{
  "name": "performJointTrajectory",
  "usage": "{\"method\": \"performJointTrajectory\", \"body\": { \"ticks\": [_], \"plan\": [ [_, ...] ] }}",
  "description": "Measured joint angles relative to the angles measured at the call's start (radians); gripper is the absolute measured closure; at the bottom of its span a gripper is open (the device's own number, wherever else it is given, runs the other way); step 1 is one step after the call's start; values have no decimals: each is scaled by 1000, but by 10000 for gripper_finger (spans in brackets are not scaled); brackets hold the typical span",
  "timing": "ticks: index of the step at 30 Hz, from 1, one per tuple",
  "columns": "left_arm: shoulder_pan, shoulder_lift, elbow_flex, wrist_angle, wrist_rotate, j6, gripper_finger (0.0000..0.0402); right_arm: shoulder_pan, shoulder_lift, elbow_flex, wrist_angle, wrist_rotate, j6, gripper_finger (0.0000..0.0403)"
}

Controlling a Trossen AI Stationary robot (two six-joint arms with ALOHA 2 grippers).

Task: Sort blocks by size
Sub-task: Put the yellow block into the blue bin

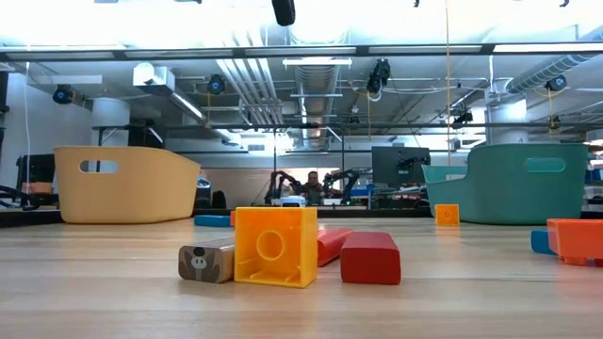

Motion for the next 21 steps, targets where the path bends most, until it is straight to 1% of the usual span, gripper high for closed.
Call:
{"method": "performJointTrajectory", "body": {
  "ticks": [5,12,17,21],
  "plan": [
    [0,1,16,-6,2,47,273,0,30,0,9,-3,-44,110],
    [0,1,16,-2,1,25,273,-3,46,-1,99,-7,-126,137],
    [0,3,16,-2,40,24,273,-31,45,-1,99,-10,-143,158],
    [0,14,16,0,43,19,273,-34,54,-1,101,-12,-188,179]
  ]
}}
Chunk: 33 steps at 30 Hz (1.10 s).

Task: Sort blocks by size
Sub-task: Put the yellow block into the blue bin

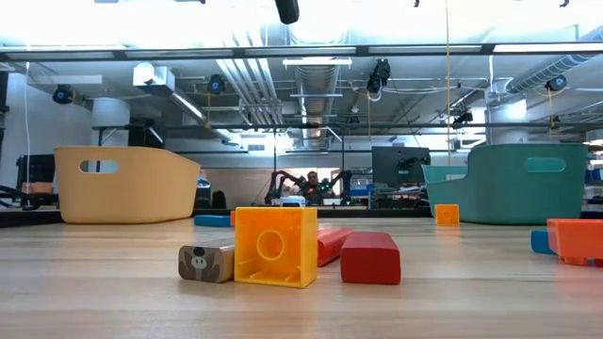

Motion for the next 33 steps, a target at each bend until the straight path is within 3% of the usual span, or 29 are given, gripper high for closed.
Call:
{"method": "performJointTrajectory", "body": {
  "ticks": [6,11,18,21,26,30,33],
  "plan": [
    [0,6,0,-3,2,15,273,1,12,0,-6,-14,-5,214],
    [1,7,0,-3,15,40,269,1,13,0,-10,-26,-15,274],
    [37,6,0,-16,24,-22,225,-2,4,0,-43,-15,63,278],
    [73,-7,0,-30,41,-9,207,-18,-10,0,-114,-16,174,278],
    [187,-33,0,-93,176,-6,191,-90,-28,0,-340,69,456,278],
    [256,-41,0,-152,271,-19,189,-231,-17,0,-610,93,785,278],
    [281,-42,0,-194,286,-2,189,-368,24,-31,-816,78,996,278]
  ]
}}
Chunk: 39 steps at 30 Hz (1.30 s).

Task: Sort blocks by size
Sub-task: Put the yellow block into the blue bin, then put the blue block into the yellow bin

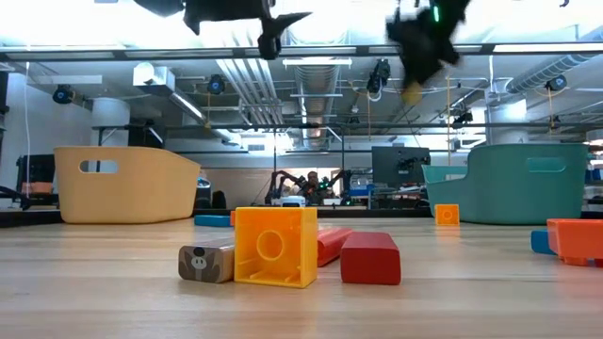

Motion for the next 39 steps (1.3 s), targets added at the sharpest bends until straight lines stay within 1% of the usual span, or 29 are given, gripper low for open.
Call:
{"method": "performJointTrajectory", "body": {
  "ticks": [4,6,9,11,13,15,16,19,22,24,25,28,31,32,34,36,39],
  "plan": [
    [10,0,0,-72,1,52,189,-171,85,-57,-274,-26,272,278],
    [11,0,0,-114,1,72,189,-238,124,-85,-374,-27,346,278],
    [11,0,0,-177,4,90,189,-300,163,-124,-391,-46,345,278],
    [15,-2,0,-235,28,94,189,-320,179,-136,-390,-65,342,274],
    [20,-2,19,-356,53,138,189,-336,192,-138,-390,-103,345,241],
    [21,0,66,-526,46,239,189,-340,199,-136,-386,-120,346,196],
    [21,4,99,-623,22,306,189,-340,202,-131,-387,-120,347,174],
    [21,34,218,-913,-105,512,189,-338,203,-112,-386,-121,356,121],
    [23,73,328,-1140,-227,710,189,-336,190,-87,-386,-136,388,90],
    [27,98,381,-1247,-268,837,189,-332,171,-69,-386,-155,415,80],
    [29,112,397,-1288,-271,895,189,-329,160,-60,-385,-160,432,77],
    [33,153,397,-1343,-291,1054,189,-310,120,-39,-373,-164,467,78],
    [33,184,347,-1332,-305,1200,189,-283,67,-34,-313,-164,491,85],
    [33,197,326,-1326,-327,1235,189,-274,52,-34,-291,-164,499,87],
    [32,229,279,-1320,-376,1281,189,-255,23,-34,-251,-164,515,93],
    [32,255,232,-1322,-385,1306,189,-238,1,-34,-230,-166,547,96],
    [32,275,155,-1283,-385,1344,189,-219,-13,-35,-214,-179,587,99]
  ]
}}
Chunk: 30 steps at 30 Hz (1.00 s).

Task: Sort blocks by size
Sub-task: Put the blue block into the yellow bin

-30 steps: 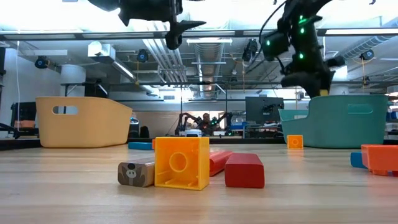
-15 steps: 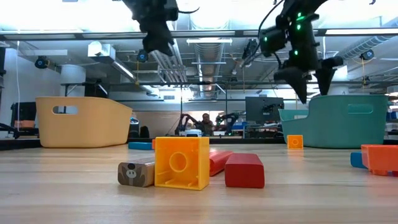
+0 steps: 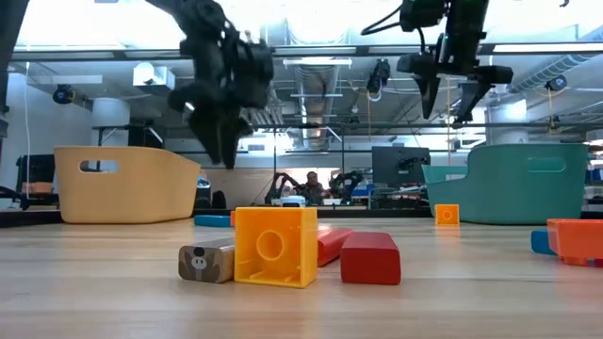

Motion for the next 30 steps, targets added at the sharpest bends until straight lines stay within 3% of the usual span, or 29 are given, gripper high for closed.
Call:
{"method": "performJointTrajectory", "body": {
  "ticks": [13,30],
  "plan": [
    [0,-1,-229,276,-43,114,189,23,28,-2,14,-2,-13,75],
    [-23,146,-241,320,-41,85,202,23,99,-5,112,-28,-79,89]
  ]
}}
